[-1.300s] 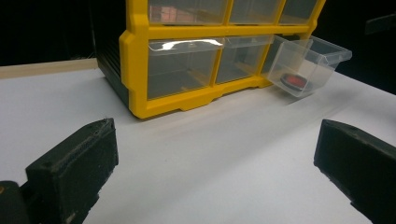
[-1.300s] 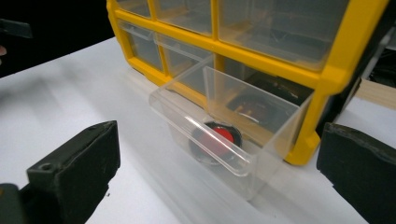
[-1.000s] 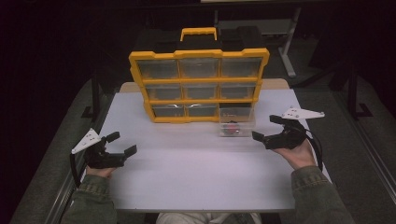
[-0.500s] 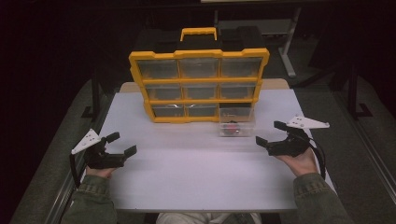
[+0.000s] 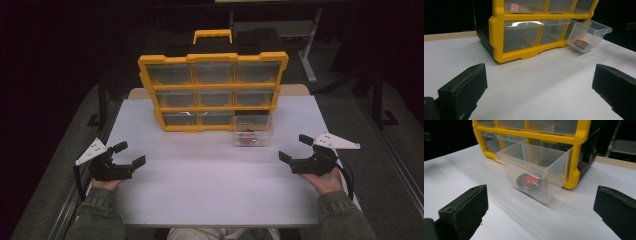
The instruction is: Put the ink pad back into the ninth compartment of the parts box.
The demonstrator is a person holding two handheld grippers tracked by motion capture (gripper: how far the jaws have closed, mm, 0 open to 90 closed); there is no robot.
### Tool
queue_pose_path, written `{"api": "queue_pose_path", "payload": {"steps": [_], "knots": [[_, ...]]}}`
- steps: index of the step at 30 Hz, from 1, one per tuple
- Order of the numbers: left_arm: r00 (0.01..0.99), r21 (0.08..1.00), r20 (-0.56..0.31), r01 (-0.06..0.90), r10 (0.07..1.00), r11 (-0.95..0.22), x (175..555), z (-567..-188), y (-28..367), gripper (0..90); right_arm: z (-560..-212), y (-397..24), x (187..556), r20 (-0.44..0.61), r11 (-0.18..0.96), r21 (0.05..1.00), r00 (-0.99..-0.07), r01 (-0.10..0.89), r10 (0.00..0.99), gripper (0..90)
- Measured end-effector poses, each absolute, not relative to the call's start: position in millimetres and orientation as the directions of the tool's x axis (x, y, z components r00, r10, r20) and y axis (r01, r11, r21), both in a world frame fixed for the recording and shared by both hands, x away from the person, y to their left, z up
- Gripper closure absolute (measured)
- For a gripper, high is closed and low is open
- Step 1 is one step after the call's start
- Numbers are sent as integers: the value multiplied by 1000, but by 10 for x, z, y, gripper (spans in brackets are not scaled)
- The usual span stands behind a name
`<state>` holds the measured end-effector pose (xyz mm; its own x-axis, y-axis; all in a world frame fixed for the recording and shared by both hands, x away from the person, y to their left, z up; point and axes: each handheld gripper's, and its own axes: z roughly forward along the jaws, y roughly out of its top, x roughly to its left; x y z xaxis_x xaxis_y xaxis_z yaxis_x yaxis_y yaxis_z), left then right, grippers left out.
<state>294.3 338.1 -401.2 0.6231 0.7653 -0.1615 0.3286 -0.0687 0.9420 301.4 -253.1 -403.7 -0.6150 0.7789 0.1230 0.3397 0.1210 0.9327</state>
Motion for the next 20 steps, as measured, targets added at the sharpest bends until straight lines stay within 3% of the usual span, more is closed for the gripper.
{"api": "queue_pose_path", "payload": {"steps": [12,20], "knots": [[627,942,-163,328,762,-69,2942,-4015,3373,0,-4145,-2637,2908,144,94,934,-605,344,783,0],[629,943,-165,326,760,-64,2944,-4015,3372,0,-4125,-2679,2879,100,107,946,-590,306,801,0]]}}
